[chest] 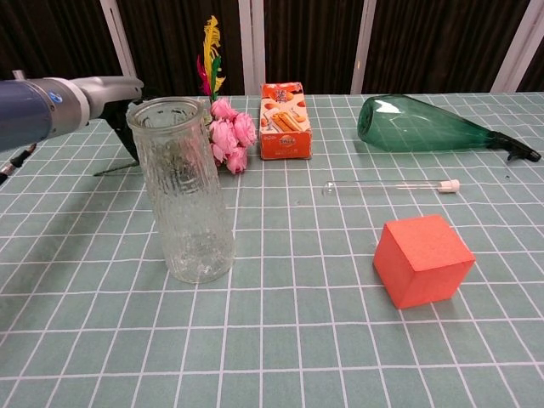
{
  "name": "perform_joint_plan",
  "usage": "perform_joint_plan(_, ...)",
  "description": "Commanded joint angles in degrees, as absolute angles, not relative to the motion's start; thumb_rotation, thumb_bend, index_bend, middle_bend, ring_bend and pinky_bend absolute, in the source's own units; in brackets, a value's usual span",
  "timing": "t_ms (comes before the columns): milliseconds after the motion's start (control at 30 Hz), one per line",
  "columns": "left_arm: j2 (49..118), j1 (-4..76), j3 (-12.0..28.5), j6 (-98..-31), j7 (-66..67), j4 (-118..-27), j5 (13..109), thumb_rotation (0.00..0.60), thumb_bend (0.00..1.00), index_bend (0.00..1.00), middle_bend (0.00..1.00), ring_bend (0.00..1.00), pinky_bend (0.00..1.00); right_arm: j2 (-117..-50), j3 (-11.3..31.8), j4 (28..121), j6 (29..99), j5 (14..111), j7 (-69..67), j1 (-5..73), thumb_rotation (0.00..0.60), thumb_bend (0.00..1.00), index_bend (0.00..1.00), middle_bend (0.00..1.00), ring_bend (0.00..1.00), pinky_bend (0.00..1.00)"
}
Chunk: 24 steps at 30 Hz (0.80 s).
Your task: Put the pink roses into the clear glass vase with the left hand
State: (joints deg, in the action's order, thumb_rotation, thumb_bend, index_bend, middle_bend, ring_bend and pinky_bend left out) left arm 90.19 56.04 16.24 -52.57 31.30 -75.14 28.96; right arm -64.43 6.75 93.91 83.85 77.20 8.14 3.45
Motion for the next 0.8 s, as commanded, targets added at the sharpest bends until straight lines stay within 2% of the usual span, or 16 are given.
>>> perform_joint_plan(33, 92.1, 57.1, 16.6, -53.5, 31.8, -73.5, 29.1, 0.600, 0.17, 0.00, 0.02, 0.00, 0.00, -64.5, 6.8, 93.9, 83.8, 77.1, 8.3, 3.5, 0.600, 0.23, 0.00, 0.03, 0.01, 0.00)
perform_joint_plan(500, 101.1, 60.4, 17.4, -53.2, 34.1, -63.6, 28.9, 0.600, 0.17, 0.00, 0.03, 0.00, 0.00, -64.6, 6.9, 93.8, 83.3, 76.4, 8.5, 3.7, 0.600, 0.23, 0.00, 0.03, 0.01, 0.00)
perform_joint_plan(700, 104.4, 60.9, 17.4, -53.1, 34.0, -59.2, 30.6, 0.600, 0.17, 0.00, 0.07, 0.00, 0.02, -64.6, 7.0, 93.7, 83.2, 76.2, 8.4, 3.7, 0.600, 0.23, 0.00, 0.03, 0.01, 0.00)
perform_joint_plan(800, 106.1, 61.0, 17.8, -53.0, 33.4, -56.6, 31.8, 0.600, 0.21, 0.01, 0.09, 0.01, 0.06, -64.6, 7.0, 93.6, 83.2, 76.1, 8.2, 3.7, 0.600, 0.23, 0.00, 0.03, 0.01, 0.00)
